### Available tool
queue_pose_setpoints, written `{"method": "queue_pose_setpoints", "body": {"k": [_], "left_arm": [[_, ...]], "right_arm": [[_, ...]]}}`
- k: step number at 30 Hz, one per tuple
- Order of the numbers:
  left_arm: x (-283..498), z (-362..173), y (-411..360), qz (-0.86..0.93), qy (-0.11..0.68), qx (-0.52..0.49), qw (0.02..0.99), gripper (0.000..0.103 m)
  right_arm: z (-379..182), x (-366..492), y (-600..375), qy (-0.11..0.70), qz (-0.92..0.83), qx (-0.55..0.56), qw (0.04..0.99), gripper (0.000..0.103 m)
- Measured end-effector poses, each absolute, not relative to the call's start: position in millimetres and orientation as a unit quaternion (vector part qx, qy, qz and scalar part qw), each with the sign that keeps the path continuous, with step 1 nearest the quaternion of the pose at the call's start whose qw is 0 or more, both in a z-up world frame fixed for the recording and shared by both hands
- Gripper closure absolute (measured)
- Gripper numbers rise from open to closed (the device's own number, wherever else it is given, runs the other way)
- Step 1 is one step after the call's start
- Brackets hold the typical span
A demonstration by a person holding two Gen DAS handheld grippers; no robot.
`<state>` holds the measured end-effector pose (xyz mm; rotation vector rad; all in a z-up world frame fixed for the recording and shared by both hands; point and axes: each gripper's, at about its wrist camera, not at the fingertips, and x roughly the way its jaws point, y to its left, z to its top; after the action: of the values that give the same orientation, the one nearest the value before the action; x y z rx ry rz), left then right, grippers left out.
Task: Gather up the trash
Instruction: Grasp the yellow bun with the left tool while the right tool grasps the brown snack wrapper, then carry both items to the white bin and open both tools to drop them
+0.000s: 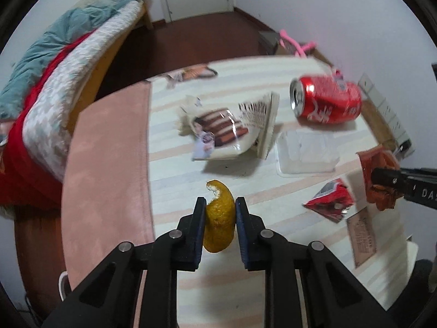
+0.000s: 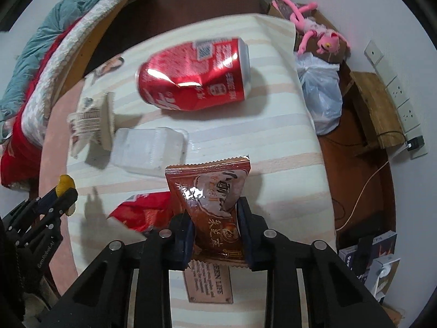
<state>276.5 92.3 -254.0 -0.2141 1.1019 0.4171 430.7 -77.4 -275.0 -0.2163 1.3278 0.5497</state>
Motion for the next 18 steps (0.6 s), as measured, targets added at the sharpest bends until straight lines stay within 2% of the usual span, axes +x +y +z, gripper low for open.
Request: {"method": "queue_pose_setpoints", "body": {"k": [11,18], "left_arm": [[198,-161,113,0.225,0.430,-0.143,0.863,0.085],[111,-102,148,0.268,0.375,-0.156,0.873,0.085]], "right_arm": [[-191,369,-65,0.549,0.326,-0.094,0.764,0.074],[-128,295,-19,0.507,0.408,-0.093,0.754,0.074]]}}
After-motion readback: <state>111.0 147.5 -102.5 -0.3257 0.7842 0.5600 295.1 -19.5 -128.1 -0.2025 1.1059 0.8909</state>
